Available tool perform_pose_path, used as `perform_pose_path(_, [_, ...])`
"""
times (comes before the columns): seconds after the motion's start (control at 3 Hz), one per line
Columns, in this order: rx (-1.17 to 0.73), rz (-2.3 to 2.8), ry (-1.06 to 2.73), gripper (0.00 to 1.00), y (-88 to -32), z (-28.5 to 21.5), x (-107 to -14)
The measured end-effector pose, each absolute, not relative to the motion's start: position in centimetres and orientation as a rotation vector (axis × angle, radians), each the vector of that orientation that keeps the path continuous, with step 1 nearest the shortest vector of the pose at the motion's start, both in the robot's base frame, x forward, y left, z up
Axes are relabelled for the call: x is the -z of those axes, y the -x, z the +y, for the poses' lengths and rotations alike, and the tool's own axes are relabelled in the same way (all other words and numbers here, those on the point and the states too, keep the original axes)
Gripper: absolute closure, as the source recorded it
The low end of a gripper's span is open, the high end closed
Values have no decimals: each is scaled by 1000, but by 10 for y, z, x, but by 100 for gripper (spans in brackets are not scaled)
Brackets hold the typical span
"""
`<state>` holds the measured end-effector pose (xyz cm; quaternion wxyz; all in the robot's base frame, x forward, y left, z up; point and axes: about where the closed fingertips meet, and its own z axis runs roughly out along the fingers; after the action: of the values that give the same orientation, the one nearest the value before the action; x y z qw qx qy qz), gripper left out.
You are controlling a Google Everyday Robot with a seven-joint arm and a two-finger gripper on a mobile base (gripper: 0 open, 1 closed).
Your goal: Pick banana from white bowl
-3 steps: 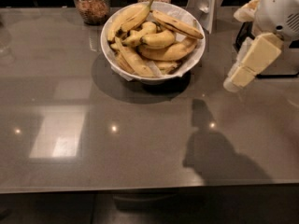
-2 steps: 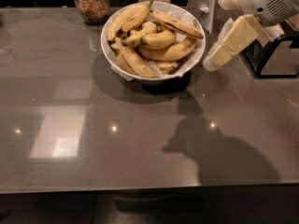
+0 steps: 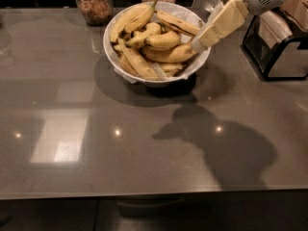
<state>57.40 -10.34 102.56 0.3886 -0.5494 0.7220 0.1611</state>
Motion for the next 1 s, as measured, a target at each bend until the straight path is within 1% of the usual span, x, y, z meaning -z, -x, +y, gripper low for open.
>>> perform_pose_path(0.33, [-404, 1812, 1382, 0, -581, -102, -1027])
perform_pose_path(0.67, [-402, 1748, 1338, 0, -609, -95, -1030])
perform_pose_path(1.0, [-391, 1715, 1324, 7, -637, -88, -1026])
